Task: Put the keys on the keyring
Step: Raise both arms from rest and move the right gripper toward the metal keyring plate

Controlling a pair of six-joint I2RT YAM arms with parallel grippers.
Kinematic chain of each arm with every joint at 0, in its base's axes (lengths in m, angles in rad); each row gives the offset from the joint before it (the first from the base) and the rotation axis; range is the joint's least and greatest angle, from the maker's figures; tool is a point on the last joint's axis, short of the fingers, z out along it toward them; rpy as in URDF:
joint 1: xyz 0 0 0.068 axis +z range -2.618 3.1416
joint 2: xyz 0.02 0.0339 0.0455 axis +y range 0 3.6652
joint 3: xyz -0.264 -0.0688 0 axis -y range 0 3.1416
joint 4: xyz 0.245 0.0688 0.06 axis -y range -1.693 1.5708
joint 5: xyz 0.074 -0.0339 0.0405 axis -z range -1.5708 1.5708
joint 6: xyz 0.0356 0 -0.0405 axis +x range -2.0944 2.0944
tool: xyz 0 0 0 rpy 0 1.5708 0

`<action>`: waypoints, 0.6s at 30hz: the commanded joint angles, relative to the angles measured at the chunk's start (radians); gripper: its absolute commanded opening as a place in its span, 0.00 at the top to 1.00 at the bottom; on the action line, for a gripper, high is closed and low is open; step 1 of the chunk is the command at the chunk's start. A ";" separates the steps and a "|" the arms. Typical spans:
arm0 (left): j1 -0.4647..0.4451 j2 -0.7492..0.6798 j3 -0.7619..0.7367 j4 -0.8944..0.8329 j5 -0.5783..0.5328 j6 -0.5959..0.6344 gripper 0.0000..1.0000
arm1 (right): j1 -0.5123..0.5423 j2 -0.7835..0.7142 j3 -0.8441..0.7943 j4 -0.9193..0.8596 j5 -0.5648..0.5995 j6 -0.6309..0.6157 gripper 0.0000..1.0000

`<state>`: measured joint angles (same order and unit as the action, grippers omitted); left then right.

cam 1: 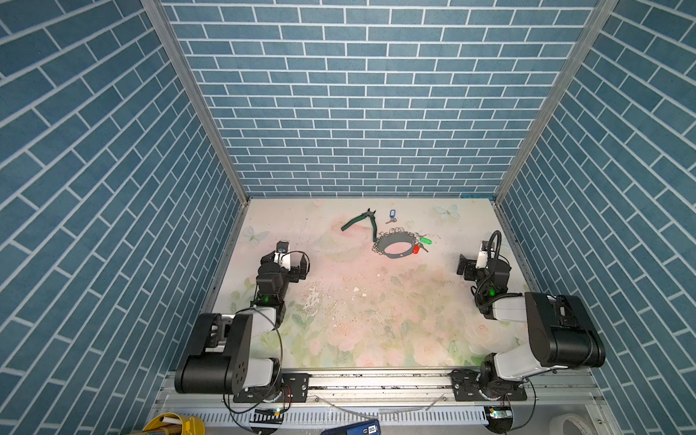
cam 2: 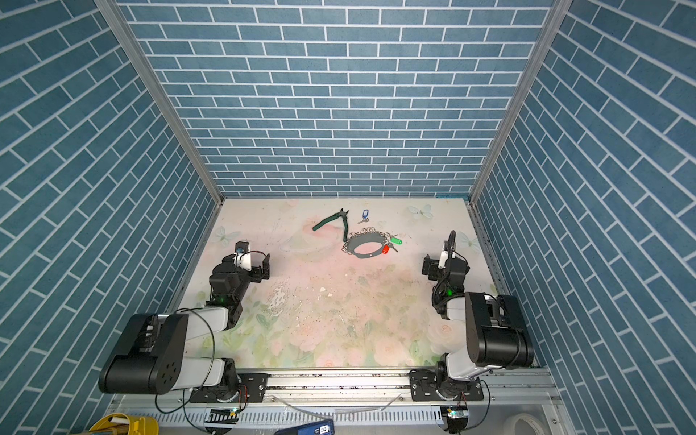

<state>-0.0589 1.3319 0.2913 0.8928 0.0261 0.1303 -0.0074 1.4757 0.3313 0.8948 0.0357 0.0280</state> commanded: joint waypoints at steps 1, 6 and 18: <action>-0.074 -0.067 0.011 -0.085 -0.113 0.055 0.00 | 0.017 -0.081 -0.046 0.043 -0.010 -0.050 0.01; -0.182 -0.234 0.050 -0.238 -0.186 0.031 0.00 | 0.084 -0.196 -0.087 0.026 0.032 -0.109 0.01; -0.206 -0.581 0.271 -0.806 -0.104 -0.413 0.00 | 0.139 -0.560 0.186 -0.651 -0.117 0.087 0.01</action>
<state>-0.2619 0.7689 0.5636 0.2913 -0.0784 -0.1390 0.1265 0.9817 0.4080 0.4740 -0.0437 0.0261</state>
